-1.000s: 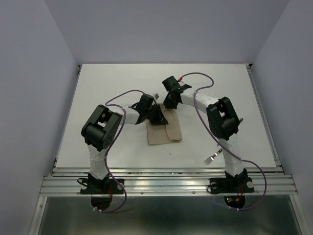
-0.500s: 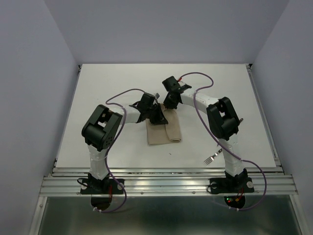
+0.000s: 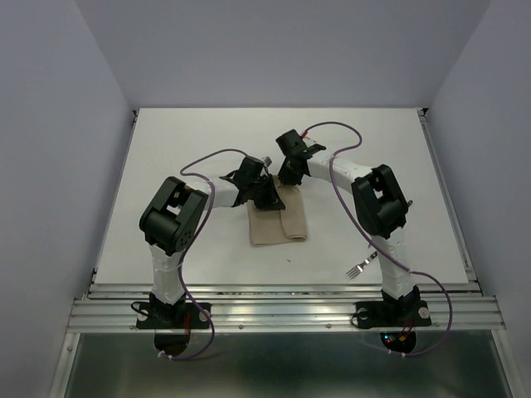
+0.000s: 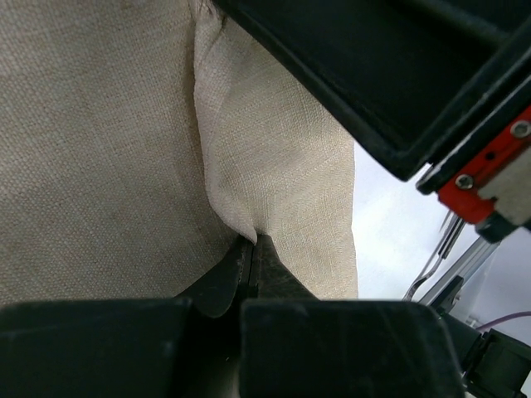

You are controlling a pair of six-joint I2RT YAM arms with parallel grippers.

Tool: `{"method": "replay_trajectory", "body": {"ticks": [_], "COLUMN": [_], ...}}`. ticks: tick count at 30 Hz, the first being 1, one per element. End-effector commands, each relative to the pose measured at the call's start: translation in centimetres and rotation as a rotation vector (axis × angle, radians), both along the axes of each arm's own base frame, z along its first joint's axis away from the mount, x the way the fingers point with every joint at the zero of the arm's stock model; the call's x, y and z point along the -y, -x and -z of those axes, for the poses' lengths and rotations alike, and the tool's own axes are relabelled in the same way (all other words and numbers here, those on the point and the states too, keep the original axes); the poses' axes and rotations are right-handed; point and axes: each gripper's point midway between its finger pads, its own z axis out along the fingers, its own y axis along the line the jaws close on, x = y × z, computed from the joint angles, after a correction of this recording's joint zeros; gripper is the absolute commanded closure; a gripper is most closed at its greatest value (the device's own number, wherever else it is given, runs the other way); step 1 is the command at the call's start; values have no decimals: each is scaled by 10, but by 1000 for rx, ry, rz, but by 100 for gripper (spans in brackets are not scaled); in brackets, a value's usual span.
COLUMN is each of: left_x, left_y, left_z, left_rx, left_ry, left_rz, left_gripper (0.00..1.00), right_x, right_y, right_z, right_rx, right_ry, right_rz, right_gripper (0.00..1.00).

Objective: Fold the napkin into a case and place the utensils inside
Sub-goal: Smooth out the 2/3-rectangle-folded napkin at the center of the board.

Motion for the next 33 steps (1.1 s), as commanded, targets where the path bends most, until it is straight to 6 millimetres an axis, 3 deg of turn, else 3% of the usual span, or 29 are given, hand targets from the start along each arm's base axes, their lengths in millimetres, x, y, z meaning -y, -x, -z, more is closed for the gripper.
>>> {"method": "replay_trajectory", "body": {"ticks": [1,4,6,10,16,22,27,33], "left_x": [2,-3,-4,-3,-2,7,8,5], "left_y": [-13,-15,-14,-12,-5,2,5,10], "left_z": [-9,-6,-6,-10,-13,-17,-8,-8], "left_rx": [48,37,32,36,26,12,-9,2], "left_ry": [4,-20,-24,-7,34,72,61,46], "left_rz": [0,-37,-42,-45,-62,-103,-139,-187], "left_gripper": [100,97,82,64,56,55,55,38], "right_x": [14,15,16,14,11,11,10,10], "right_y": [11,11,11,10,9,11,9,11], "right_z": [-8,-5,-2,0,1,3,-1,-1], "right_rx": [-20,-24,-27,-29,-36,-42,-34,-36], "right_ry": [40,46,50,47,37,34,28,30], "right_rz": [-14,-16,-15,-14,-23,-17,-18,-22], "right_gripper": [79,79,79,79,79,79,79,79]}}
